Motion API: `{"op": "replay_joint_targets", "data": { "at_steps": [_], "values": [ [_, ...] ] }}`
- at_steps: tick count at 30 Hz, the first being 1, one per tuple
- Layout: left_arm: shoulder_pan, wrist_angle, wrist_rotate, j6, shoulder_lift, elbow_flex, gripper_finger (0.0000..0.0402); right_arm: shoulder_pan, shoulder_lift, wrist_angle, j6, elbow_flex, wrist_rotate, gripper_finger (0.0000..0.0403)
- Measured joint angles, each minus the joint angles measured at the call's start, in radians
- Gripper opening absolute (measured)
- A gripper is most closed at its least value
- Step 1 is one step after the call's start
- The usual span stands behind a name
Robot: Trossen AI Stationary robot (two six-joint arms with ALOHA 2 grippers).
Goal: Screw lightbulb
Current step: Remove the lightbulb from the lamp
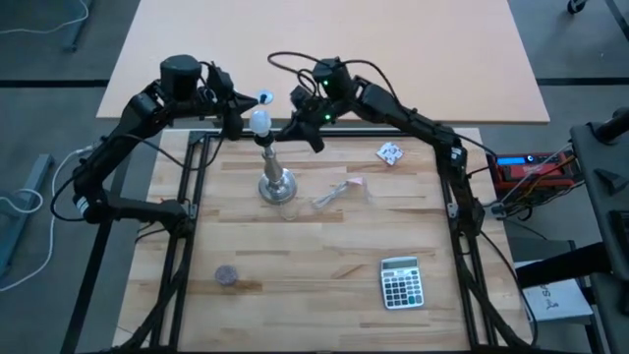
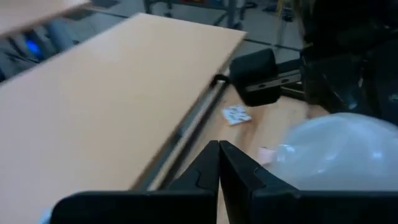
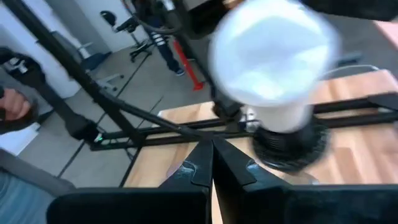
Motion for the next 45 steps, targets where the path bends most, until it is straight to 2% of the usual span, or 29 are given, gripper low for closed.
{"op": "replay_joint_targets", "data": {
  "at_steps": [5, 9, 11, 34, 45],
  "values": [
    [-0.004, -0.02, 0.038, -0.04, 0.004, 0.0, 0.0, 0.017, 0.023, 0.088, 0.036, 0.001, 0.01, 0.0],
    [-0.006, -0.036, 0.041, -0.066, -0.013, 0.0, 0.0, 0.041, 0.025, 0.144, 0.059, 0.0, 0.135, 0.0],
    [-0.006, -0.036, 0.041, -0.069, -0.024, 0.0, 0.0, 0.043, 0.022, 0.169, 0.067, 0.0, 0.155, 0.0],
    [-0.004, -0.114, 0.09, -0.087, -0.05, -0.001, 0.0, 0.008, 0.015, 0.134, 0.097, 0.002, 0.179, 0.0],
    [-0.003, -0.128, 0.15, -0.134, -0.055, -0.001, 0.0, 0.0, 0.015, 0.108, 0.093, 0.002, 0.18, 0.0]
  ]
}}
